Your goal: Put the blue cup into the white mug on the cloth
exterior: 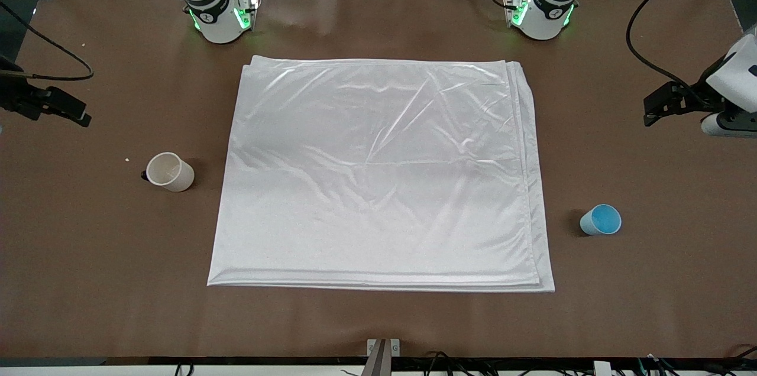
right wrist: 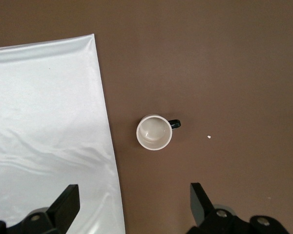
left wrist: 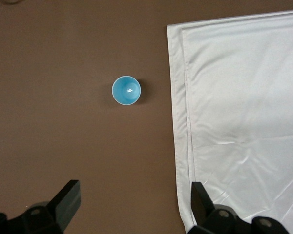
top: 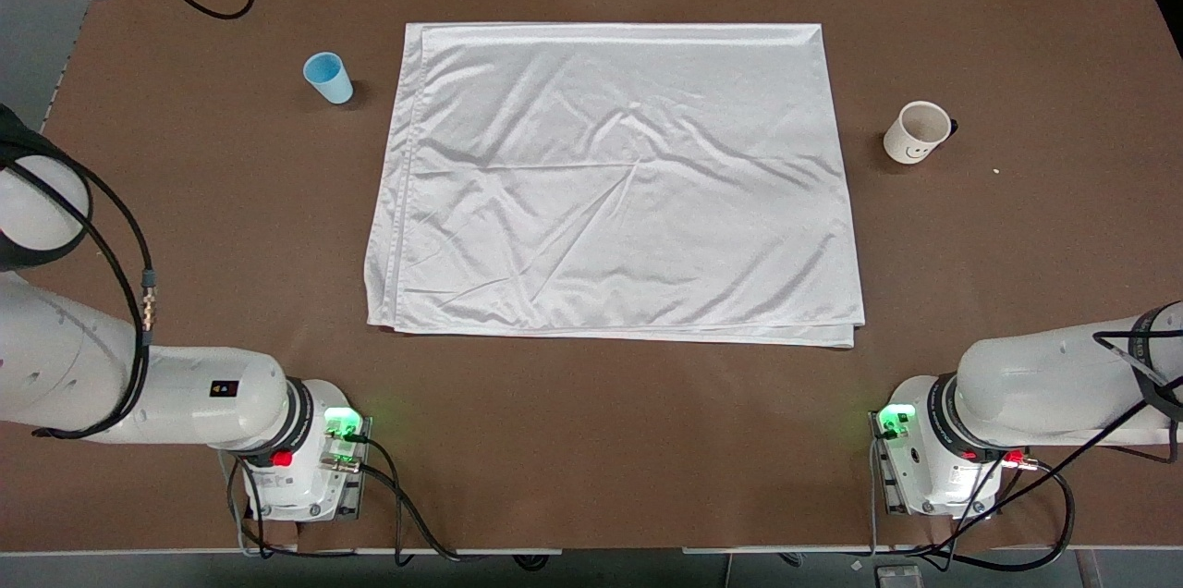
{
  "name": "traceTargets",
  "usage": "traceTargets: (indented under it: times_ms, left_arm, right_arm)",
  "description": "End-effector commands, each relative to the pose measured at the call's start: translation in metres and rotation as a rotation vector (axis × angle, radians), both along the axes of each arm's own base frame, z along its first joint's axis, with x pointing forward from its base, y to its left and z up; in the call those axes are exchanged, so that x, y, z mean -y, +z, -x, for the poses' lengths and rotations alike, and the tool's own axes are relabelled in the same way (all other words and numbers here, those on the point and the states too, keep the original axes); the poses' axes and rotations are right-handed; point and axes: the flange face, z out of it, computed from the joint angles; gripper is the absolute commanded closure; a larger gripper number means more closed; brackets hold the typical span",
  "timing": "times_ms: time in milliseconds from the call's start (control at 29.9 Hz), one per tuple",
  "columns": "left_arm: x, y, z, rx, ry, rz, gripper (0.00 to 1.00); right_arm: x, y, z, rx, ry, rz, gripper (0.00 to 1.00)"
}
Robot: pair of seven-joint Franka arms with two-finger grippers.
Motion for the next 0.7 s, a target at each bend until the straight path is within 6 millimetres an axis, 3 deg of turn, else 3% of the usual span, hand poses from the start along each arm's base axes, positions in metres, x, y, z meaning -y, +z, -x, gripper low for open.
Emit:
traceTargets:
  times_ms: [0, 367, 568, 668]
  left_arm:
    - [0.0, 0.003, -0.002, -0.003, -0.017, 0.016, 0.0]
    - [-0.002, -0.005, -0.003, -0.022, -0.017, 0.038, 0.0]
    - [-0.002, -0.049, -0.025, -0.094, -0.037, 0.006, 0.0]
    - [-0.012, -0.067, -0.032, -0.121, -0.026, -0.012, 0.0]
  right_arm:
    - [-0.003, 0.007, 0.005, 0.01, -0.015, -0.015, 0.0]
    - [0.001, 0.004, 0.004, 0.013, -0.022, -0.015, 0.0]
    - [0.001, 0.0, 0.004, 0.002, -0.023, -0.016, 0.0]
    - [0.002, -0.008, 0.002, -0.008, -0.023, -0.017, 0.0]
